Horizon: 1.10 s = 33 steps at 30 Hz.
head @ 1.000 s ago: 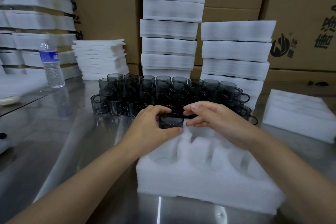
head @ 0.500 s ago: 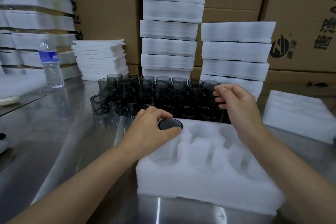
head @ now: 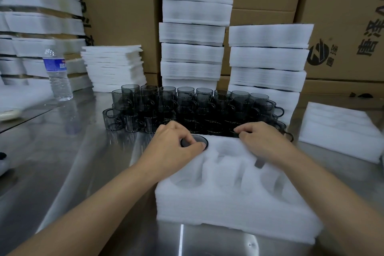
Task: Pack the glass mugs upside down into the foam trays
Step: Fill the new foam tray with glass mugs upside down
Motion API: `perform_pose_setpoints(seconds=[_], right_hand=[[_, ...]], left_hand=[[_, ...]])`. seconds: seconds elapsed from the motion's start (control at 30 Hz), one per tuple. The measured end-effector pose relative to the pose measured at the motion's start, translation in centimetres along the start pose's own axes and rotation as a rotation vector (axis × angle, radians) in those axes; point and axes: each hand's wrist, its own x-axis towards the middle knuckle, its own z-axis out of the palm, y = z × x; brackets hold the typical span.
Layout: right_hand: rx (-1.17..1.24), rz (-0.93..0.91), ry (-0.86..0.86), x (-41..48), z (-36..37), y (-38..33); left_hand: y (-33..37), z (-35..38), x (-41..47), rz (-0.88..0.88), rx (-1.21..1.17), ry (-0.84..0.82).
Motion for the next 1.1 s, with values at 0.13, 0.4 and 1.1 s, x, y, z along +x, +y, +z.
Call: perform_pose_setpoints(seconds=[0.13, 0.4, 1.1], right_hand=[[-0.055, -0.044, -0.02, 0.1, 0.2, 0.0], [-0.028, -0.034, 0.075, 0.4, 0.2, 0.5], [0.245, -0.454, 0.482, -1.1, 0.1, -1.2]], left_hand=[[0.0, 0.0, 0.0, 0.004, 0.001, -0.002], [0.1, -0.1, 0.0, 0.012, 0.011, -0.002], [0.0, -0.2, 0.0, 0.06, 0.02, -0.015]])
